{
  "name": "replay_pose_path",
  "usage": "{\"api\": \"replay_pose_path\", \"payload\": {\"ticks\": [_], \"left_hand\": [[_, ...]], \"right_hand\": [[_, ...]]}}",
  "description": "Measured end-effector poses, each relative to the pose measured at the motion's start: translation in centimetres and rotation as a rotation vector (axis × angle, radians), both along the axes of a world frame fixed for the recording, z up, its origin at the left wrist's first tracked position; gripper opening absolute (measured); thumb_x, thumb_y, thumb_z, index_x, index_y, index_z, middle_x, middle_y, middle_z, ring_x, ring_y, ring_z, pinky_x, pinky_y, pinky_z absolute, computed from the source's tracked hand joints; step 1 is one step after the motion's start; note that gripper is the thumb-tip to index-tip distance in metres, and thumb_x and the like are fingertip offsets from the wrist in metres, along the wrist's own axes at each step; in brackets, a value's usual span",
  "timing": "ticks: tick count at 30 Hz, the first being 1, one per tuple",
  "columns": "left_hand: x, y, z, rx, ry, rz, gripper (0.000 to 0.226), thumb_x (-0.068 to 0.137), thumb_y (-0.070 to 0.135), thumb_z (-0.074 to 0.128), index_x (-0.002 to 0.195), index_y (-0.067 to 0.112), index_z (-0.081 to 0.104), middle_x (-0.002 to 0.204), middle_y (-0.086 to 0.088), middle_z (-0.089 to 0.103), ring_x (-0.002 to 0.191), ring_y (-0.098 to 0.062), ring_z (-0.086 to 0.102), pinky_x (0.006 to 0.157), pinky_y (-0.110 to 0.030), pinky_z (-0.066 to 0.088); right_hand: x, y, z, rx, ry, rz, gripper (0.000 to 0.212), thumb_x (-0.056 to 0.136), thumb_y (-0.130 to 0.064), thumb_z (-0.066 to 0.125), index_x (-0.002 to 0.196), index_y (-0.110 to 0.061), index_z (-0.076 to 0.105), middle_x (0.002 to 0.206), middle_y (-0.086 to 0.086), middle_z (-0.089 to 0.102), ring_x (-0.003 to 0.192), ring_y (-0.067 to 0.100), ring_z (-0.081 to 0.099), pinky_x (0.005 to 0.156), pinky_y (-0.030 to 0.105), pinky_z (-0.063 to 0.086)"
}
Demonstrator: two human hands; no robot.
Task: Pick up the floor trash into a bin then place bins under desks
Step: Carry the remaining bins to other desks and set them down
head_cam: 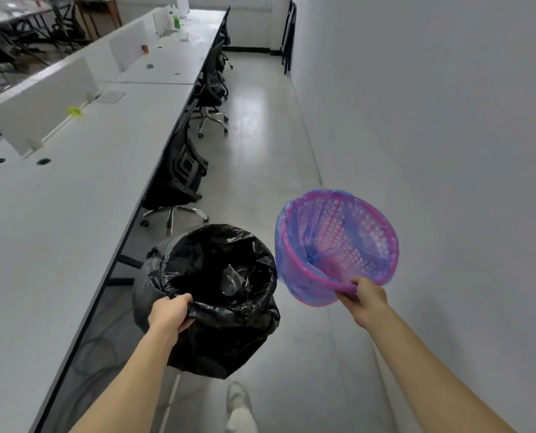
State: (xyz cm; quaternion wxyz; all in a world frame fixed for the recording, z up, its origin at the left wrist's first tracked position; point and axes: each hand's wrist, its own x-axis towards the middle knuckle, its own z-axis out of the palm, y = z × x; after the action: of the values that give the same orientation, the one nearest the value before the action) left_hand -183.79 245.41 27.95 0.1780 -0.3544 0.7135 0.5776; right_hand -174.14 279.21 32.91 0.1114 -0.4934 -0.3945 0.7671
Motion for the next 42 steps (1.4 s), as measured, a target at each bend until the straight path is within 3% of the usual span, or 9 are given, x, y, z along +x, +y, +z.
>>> {"api": "replay_pose_path", "payload": {"ticks": [4,7,11,18,21,26,37,42], "left_hand": [[-13.6,4.0,0.4,0.026,-0.004,-0.084,0.023,0.09,0.014,0.067,0.109,0.001,0.062,0.115,-0.015,0.062,0.089,-0.026,0.062,0.055,-0.03,0.053],[-23.5,7.1,1.7,0.002,0.012,-0.139,0.014,0.088,0.014,0.067,0.096,0.003,0.063,0.106,-0.014,0.064,0.086,-0.024,0.063,0.055,-0.03,0.054],[-33.5,11.3,2.6,-0.026,0.039,-0.223,0.01,0.086,0.015,0.066,0.089,0.006,0.064,0.096,-0.011,0.064,0.083,-0.021,0.061,0.055,-0.029,0.054],[-51.3,18.9,0.8,-0.028,0.032,-0.214,0.008,0.081,0.015,0.068,0.081,0.008,0.063,0.096,-0.014,0.067,0.094,-0.029,0.066,0.051,-0.029,0.054],[-58.7,21.3,-0.2,-0.061,0.01,-0.182,0.01,0.077,0.016,0.068,0.078,0.008,0.062,0.095,-0.019,0.069,0.088,-0.031,0.069,0.049,-0.029,0.054],[-69.0,24.5,1.8,-0.092,-0.021,-0.094,0.015,0.083,0.017,0.068,0.084,0.004,0.062,0.084,-0.012,0.065,0.069,-0.025,0.066,0.056,-0.033,0.057],[-94.7,30.3,-0.6,-0.053,-0.076,-0.046,0.016,0.087,0.015,0.067,0.09,0.001,0.061,0.094,-0.013,0.062,0.08,-0.024,0.062,0.052,-0.032,0.055],[-109.8,33.3,-0.3,-0.043,-0.097,-0.098,0.017,0.088,0.016,0.068,0.09,0.001,0.06,0.1,-0.016,0.063,0.084,-0.029,0.065,0.055,-0.034,0.056]], "right_hand": [[-11.9,3.0,0.6,0.016,-0.007,-0.047,0.011,0.091,0.007,0.045,0.093,0.004,0.055,0.085,0.022,0.059,0.073,0.03,0.061,0.041,0.034,0.057],[-20.4,5.9,0.6,0.027,-0.01,-0.081,0.024,0.091,0.005,0.046,0.113,0.003,0.054,0.097,0.024,0.061,0.075,0.031,0.062,0.042,0.033,0.057],[-28.8,9.6,-0.5,0.028,-0.032,-0.117,0.037,0.089,0.003,0.049,0.126,0.002,0.053,0.114,0.025,0.062,0.08,0.031,0.065,0.046,0.034,0.059],[-46.2,17.5,-2.6,0.005,-0.031,-0.079,0.016,0.088,0.006,0.047,0.101,0.001,0.057,0.092,0.023,0.061,0.074,0.029,0.062,0.042,0.031,0.057],[-55.7,21.3,-2.6,0.025,-0.037,-0.008,0.021,0.088,0.006,0.048,0.105,-0.001,0.056,0.088,0.02,0.061,0.073,0.029,0.062,0.043,0.033,0.058],[-70.8,25.8,-0.2,0.037,-0.004,0.065,0.022,0.089,0.005,0.049,0.108,-0.003,0.056,0.089,0.017,0.062,0.075,0.028,0.063,0.05,0.036,0.058],[-99.0,31.1,-1.3,0.028,-0.013,0.115,0.024,0.089,0.006,0.049,0.112,0.001,0.055,0.088,0.019,0.062,0.074,0.028,0.062,0.042,0.034,0.057],[-111.5,35.1,0.2,0.023,-0.022,0.096,0.011,0.09,0.007,0.048,0.091,0.0,0.057,0.087,0.019,0.061,0.073,0.028,0.061,0.039,0.029,0.055]]}}
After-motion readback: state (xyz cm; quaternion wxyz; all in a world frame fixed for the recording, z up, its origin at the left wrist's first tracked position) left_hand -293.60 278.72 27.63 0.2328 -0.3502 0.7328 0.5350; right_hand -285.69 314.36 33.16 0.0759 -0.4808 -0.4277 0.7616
